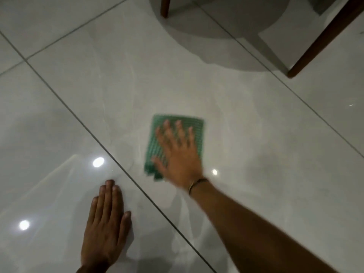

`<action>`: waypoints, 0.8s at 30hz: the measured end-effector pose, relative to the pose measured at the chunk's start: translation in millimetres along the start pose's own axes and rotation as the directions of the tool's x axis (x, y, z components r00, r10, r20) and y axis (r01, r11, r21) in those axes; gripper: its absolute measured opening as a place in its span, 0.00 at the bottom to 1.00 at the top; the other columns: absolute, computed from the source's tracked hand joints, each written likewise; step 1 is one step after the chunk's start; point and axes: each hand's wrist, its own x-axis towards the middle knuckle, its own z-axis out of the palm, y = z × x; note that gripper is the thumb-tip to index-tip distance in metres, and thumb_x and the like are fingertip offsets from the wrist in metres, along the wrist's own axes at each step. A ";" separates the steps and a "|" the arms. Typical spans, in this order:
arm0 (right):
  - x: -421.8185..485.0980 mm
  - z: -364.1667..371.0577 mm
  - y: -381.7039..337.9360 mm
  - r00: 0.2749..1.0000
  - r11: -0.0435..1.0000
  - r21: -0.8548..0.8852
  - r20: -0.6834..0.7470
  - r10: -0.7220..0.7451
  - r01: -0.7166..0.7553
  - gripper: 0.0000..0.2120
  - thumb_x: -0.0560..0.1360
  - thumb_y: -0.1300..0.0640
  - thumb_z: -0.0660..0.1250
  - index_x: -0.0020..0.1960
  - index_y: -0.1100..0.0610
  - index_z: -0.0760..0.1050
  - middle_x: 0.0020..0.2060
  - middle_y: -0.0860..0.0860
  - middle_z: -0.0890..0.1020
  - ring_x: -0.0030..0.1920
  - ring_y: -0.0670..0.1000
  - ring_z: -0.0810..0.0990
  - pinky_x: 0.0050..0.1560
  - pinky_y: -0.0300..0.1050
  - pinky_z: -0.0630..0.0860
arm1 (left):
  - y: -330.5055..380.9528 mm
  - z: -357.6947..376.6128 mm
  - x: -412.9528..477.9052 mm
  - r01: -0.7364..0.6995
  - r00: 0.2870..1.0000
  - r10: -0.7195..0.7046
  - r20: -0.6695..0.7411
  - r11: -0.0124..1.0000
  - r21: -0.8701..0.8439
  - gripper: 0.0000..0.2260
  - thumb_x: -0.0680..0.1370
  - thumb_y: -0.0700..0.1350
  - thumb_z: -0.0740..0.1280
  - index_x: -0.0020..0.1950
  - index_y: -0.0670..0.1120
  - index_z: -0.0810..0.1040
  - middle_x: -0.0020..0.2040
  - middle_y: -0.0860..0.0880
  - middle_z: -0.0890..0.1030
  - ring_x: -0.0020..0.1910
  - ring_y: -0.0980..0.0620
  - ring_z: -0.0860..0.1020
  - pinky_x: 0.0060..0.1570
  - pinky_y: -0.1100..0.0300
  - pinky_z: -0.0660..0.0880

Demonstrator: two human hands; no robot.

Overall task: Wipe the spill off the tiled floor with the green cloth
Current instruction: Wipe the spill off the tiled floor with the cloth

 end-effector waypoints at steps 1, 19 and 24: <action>-32.0 6.0 -20.8 0.993 0.994 0.006 0.043 -0.110 0.110 0.41 0.85 0.30 0.52 0.90 0.49 0.43 0.90 0.54 0.44 0.89 0.65 0.43 0.86 0.73 0.47 | 0.5 -0.8 -0.5 0.002 1.000 -0.002 0.012 1.000 -0.008 0.34 0.86 0.52 0.54 0.86 0.33 0.58 0.90 0.36 0.54 0.89 0.36 0.56 0.85 0.36 0.59; -21.3 10.8 -45.6 0.982 0.982 0.007 -0.022 0.189 -0.189 0.45 0.83 0.28 0.48 0.90 0.54 0.44 0.90 0.59 0.46 0.88 0.70 0.45 0.85 0.76 0.42 | 4.0 -10.4 1.1 0.034 0.994 -0.031 0.104 0.999 -0.029 0.34 0.88 0.54 0.51 0.90 0.39 0.48 0.91 0.40 0.45 0.91 0.42 0.45 0.90 0.44 0.45; -170.4 36.2 -68.7 0.947 0.961 0.021 0.163 -0.276 0.277 0.41 0.85 0.32 0.55 0.90 0.50 0.47 0.90 0.55 0.48 0.89 0.64 0.46 0.86 0.72 0.49 | 3.7 -14.9 1.9 0.026 0.994 -0.019 0.107 0.998 -0.063 0.33 0.88 0.54 0.49 0.89 0.37 0.51 0.90 0.37 0.49 0.91 0.39 0.48 0.90 0.41 0.49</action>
